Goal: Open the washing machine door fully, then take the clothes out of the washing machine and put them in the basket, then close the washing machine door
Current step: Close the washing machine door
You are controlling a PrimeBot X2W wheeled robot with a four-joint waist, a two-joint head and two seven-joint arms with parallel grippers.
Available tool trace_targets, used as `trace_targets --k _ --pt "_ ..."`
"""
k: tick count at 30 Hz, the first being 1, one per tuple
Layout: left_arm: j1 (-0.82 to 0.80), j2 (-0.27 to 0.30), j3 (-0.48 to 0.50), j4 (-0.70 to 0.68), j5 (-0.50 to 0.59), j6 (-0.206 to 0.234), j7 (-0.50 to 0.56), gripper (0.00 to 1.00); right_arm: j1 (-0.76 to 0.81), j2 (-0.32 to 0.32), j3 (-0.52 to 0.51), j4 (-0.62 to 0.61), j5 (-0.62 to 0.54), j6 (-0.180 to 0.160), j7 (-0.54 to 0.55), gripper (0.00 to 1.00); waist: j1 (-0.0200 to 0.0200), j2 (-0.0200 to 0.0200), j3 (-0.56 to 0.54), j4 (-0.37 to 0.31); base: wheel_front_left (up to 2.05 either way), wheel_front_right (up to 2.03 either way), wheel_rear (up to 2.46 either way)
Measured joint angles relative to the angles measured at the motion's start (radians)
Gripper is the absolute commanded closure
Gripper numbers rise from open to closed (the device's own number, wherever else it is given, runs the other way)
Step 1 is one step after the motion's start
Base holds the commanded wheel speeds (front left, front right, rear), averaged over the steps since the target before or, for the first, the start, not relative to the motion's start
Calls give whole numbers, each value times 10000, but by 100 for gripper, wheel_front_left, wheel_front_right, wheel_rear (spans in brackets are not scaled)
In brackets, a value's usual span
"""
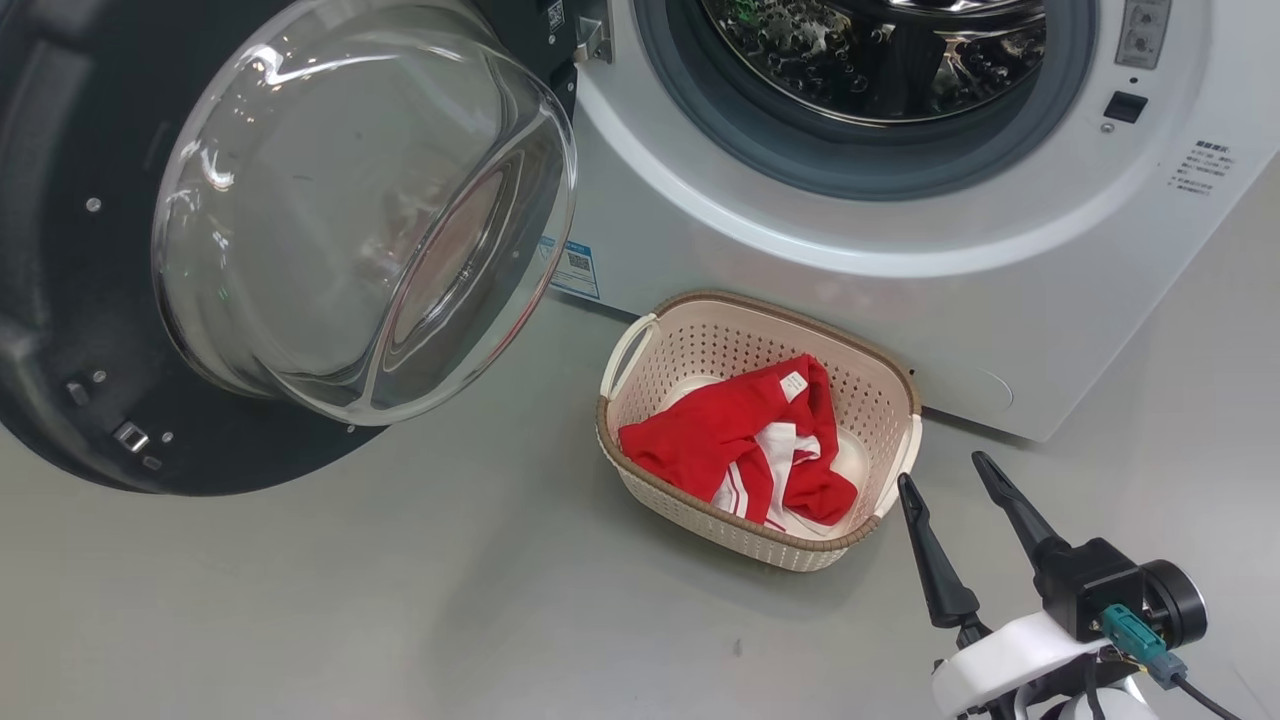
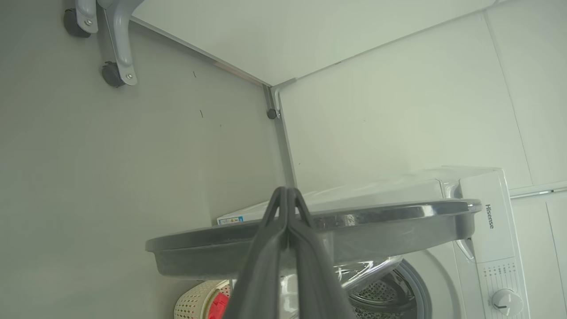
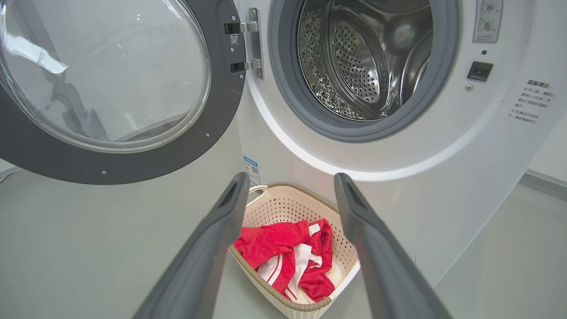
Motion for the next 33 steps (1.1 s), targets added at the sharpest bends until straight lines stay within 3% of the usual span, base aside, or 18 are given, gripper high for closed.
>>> trace_targets --k 23,33 --pt "-1426 -121 -546 1440 -190 -19 1022 100 -285 -199 -38 -384 -104 -8 347 0 0 0 663 -355 0 0 0" --pt "-1591 -142 -813 1795 -677 -255 1942 100 -380 -199 -38 -472 -105 -13 395 0 0 0 746 -282 0 0 0"
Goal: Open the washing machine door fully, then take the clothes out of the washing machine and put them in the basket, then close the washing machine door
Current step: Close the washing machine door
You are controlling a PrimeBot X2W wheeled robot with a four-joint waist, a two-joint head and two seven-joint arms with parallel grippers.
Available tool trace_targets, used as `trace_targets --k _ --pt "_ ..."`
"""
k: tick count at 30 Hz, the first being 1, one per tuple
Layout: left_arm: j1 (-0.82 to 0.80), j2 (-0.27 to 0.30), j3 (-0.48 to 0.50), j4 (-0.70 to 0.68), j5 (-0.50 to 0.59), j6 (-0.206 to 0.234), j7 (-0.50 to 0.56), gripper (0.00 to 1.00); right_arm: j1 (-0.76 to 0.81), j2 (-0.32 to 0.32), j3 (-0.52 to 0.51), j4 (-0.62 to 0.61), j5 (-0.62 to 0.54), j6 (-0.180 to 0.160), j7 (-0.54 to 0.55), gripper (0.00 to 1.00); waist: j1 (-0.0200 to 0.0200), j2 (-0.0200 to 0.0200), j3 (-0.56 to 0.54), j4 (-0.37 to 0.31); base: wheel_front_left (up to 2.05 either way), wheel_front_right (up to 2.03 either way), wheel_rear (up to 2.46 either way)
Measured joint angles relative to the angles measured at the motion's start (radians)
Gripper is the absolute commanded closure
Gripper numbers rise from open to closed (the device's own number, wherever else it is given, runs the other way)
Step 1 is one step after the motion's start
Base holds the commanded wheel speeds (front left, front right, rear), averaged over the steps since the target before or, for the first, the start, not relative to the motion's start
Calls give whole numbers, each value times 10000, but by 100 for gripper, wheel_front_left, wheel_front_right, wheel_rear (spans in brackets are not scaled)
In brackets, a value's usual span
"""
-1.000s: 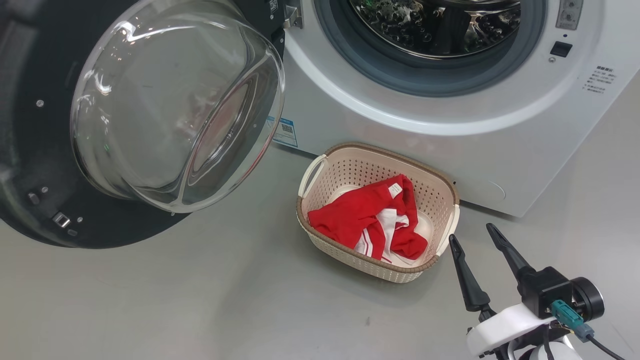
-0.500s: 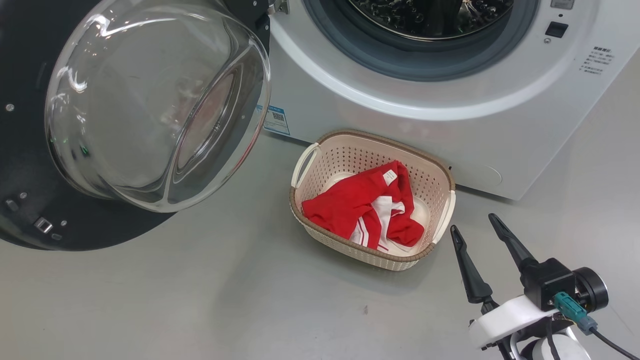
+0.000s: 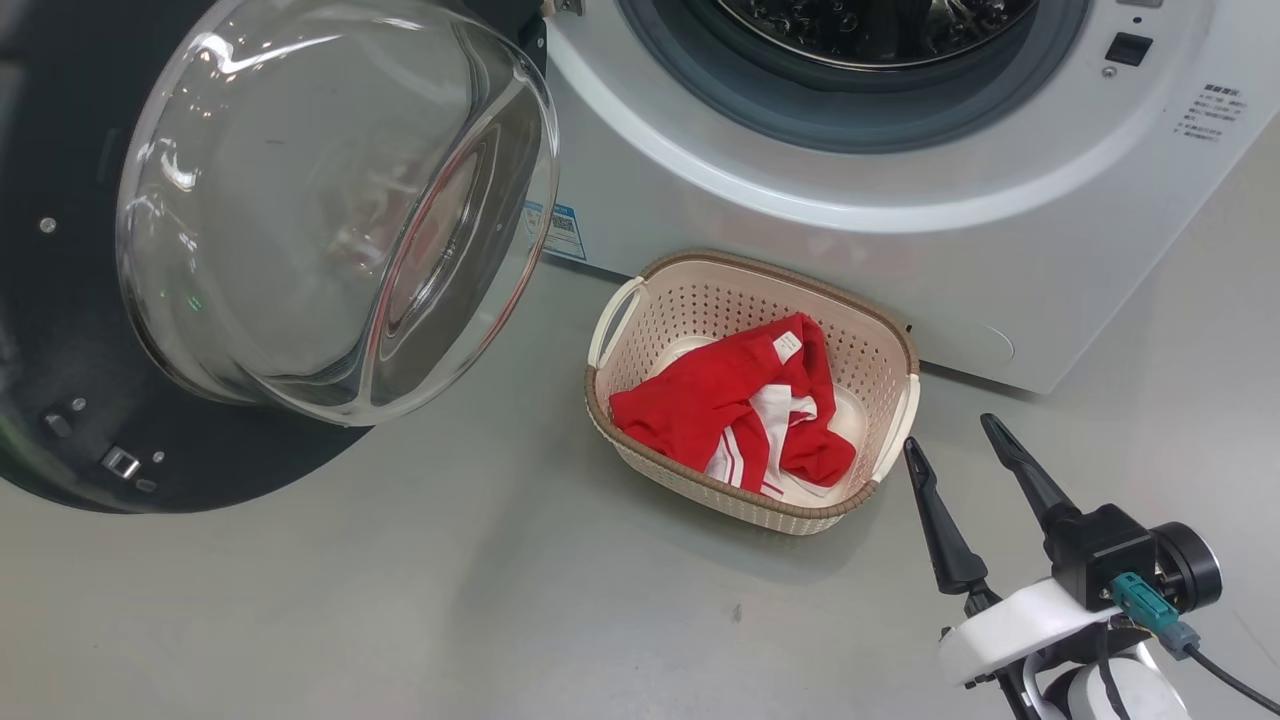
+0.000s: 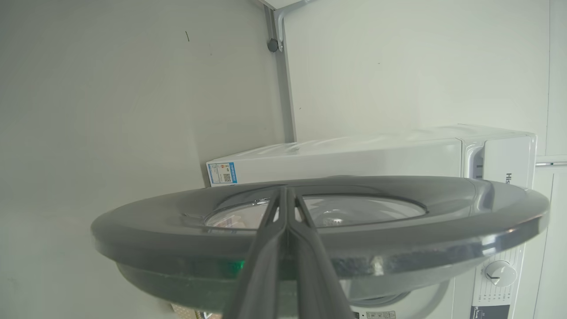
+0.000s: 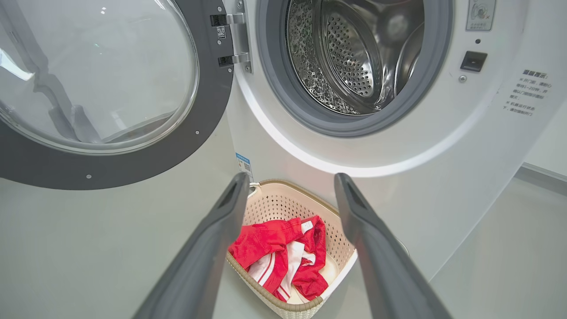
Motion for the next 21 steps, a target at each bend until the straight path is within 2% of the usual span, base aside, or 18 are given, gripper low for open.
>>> trace_targets --k 21 --pt "35 -207 -435 81 -648 -955 1927 100 -7 -12 -2 -31 2 -79 42 0 0 0 -15 108 0 0 0"
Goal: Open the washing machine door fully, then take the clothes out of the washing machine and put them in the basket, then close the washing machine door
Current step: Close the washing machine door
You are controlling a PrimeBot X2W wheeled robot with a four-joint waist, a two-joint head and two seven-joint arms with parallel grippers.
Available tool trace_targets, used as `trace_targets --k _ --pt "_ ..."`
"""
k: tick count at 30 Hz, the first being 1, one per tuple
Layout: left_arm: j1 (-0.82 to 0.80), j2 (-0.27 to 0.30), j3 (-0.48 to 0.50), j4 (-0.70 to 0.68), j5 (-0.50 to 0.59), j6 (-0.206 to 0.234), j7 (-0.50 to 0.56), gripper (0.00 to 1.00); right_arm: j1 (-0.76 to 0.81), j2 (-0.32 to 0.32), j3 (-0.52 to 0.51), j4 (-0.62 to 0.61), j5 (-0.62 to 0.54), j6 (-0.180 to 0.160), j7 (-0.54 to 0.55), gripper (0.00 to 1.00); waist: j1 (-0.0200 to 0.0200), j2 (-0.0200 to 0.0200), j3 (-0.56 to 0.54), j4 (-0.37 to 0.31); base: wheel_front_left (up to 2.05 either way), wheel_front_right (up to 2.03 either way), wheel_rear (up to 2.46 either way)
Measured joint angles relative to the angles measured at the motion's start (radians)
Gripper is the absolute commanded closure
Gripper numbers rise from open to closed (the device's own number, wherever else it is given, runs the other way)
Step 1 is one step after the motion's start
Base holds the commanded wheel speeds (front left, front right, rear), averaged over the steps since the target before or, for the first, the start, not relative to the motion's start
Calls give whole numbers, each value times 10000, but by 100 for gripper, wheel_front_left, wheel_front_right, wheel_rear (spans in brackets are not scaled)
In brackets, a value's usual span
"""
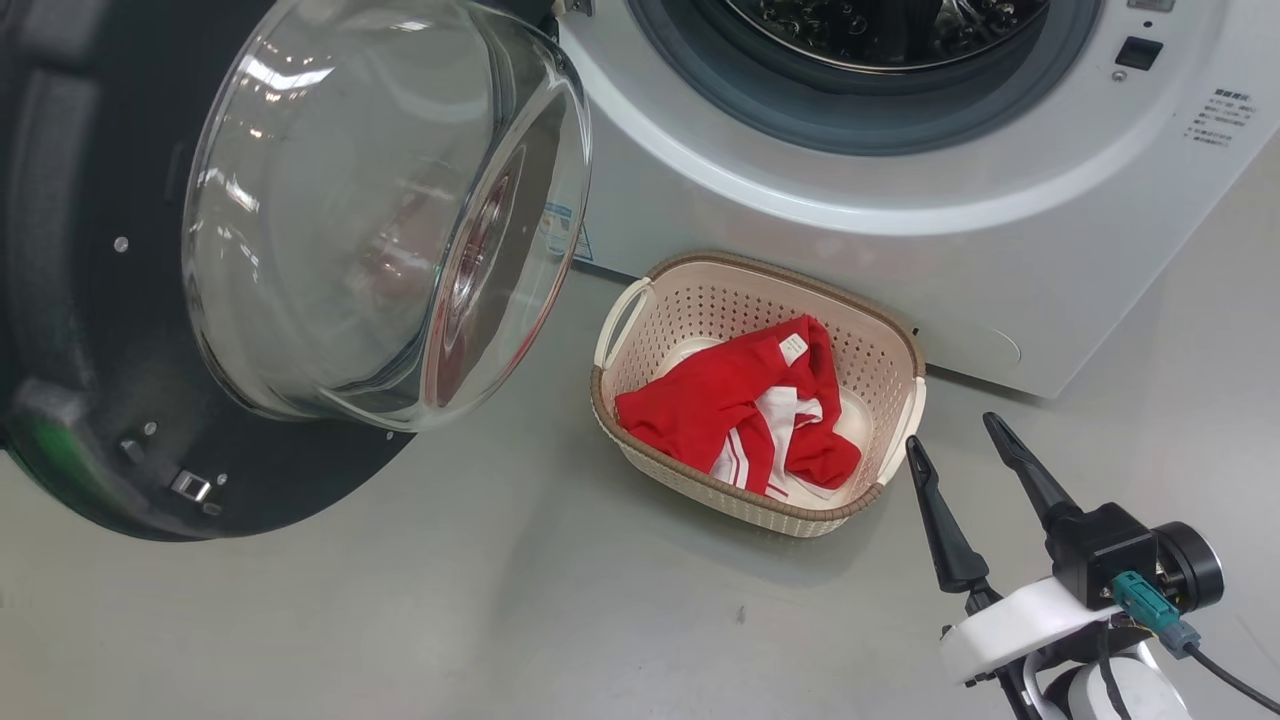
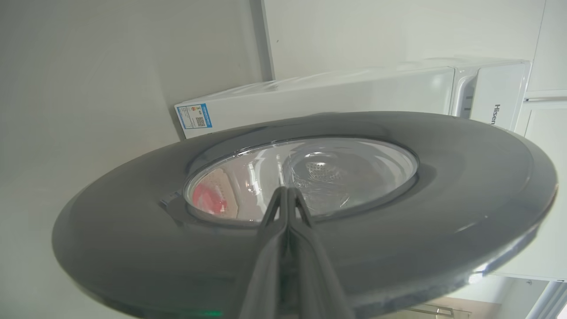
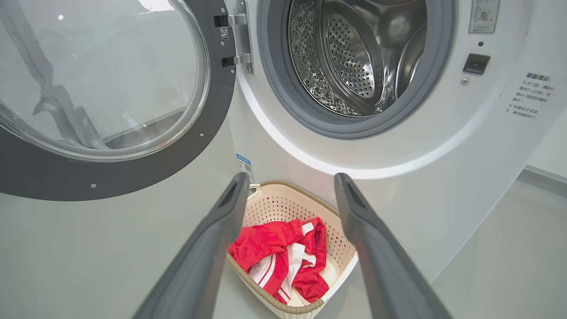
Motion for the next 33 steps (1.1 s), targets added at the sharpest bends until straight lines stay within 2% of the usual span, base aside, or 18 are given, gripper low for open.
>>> trace_targets --k 12,33 --pt "393 -197 -182 -412 -173 -727 895 100 0 94 12 6 2 -19 -15 0 0 0 -71 -48 0 0 0" --pt "1514 -397 -222 -1423 -453 -1062 1639 100 -12 472 242 368 199 -10 -416 0 0 0 -411 -697 0 0 0"
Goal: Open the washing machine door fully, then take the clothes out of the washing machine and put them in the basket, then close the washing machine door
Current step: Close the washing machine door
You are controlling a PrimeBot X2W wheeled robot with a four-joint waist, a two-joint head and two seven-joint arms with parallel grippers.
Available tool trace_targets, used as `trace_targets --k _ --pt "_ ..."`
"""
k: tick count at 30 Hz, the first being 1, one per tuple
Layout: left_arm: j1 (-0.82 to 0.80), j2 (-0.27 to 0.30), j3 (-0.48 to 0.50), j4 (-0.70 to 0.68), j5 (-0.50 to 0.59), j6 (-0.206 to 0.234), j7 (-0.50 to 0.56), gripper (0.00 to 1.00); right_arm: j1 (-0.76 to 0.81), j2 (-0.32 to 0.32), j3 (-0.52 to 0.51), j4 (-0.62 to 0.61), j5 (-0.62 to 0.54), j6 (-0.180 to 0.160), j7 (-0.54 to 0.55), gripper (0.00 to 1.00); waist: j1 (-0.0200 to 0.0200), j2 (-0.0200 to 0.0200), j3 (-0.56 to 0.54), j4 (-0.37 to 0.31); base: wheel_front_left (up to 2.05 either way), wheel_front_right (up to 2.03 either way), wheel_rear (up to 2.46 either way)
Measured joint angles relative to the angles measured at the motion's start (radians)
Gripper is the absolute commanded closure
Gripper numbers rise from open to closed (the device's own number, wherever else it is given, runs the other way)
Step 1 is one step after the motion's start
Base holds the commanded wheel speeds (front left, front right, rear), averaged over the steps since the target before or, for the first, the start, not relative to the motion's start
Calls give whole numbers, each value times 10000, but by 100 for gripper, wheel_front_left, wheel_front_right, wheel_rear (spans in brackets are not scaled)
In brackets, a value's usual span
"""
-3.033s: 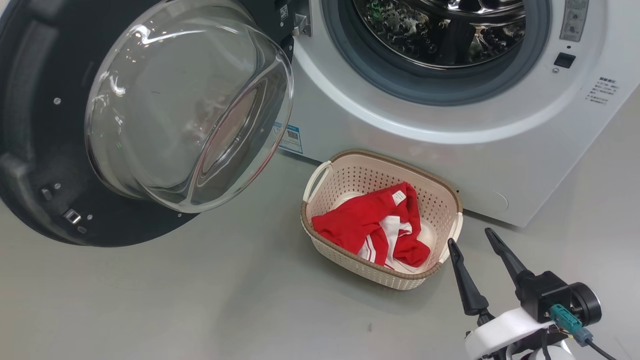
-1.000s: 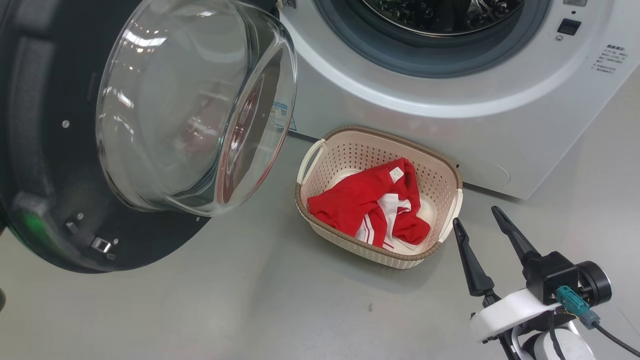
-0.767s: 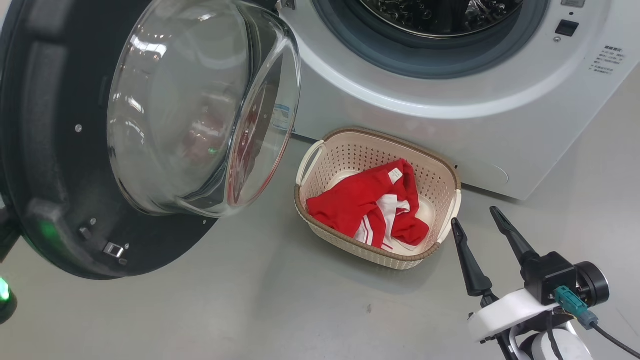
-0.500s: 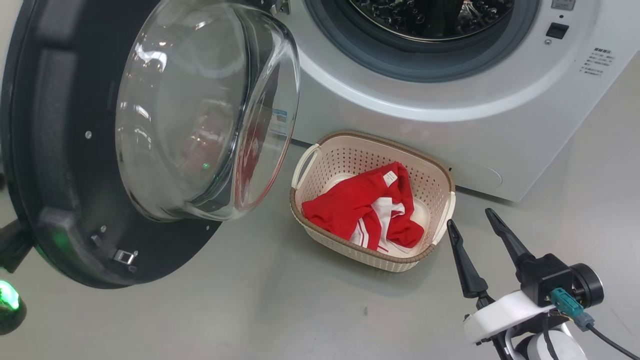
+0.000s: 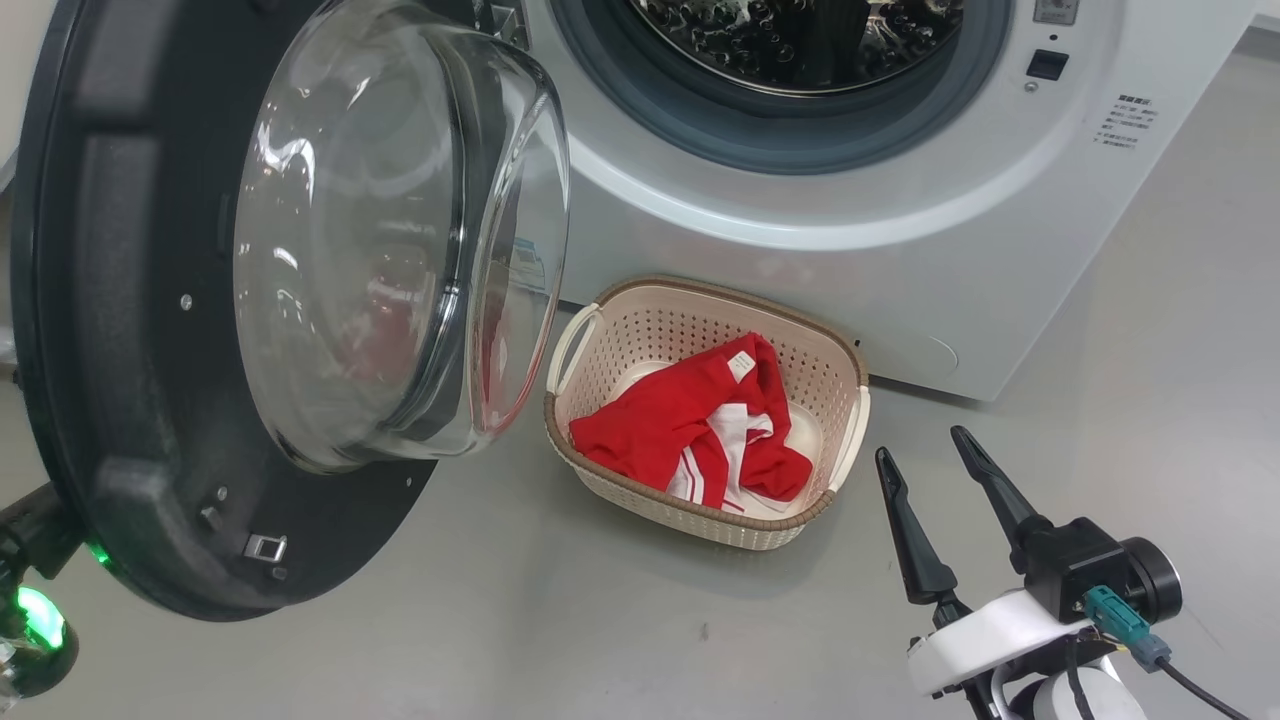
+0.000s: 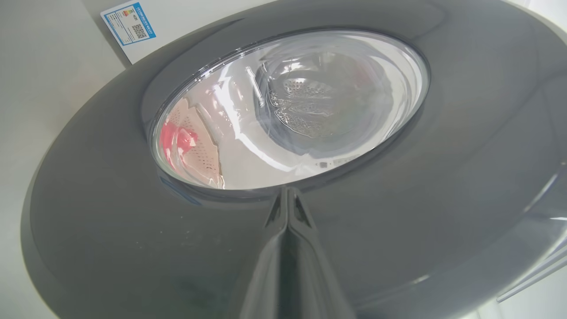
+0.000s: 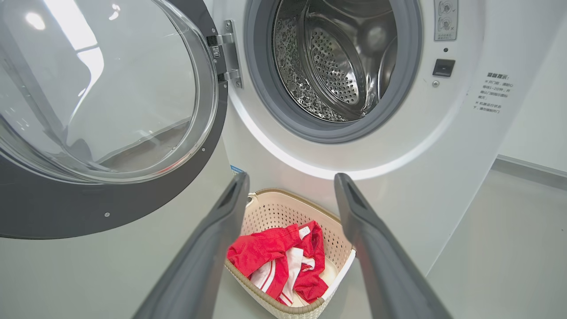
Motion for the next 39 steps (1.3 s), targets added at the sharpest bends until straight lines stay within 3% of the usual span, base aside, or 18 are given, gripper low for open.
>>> trace_targets --k 39 --pt "1737 -752 167 -2345 -240 -90 75 100 -40 337 476 750 518 -84 -568 0 0 0 -596 -2937 0 0 0"
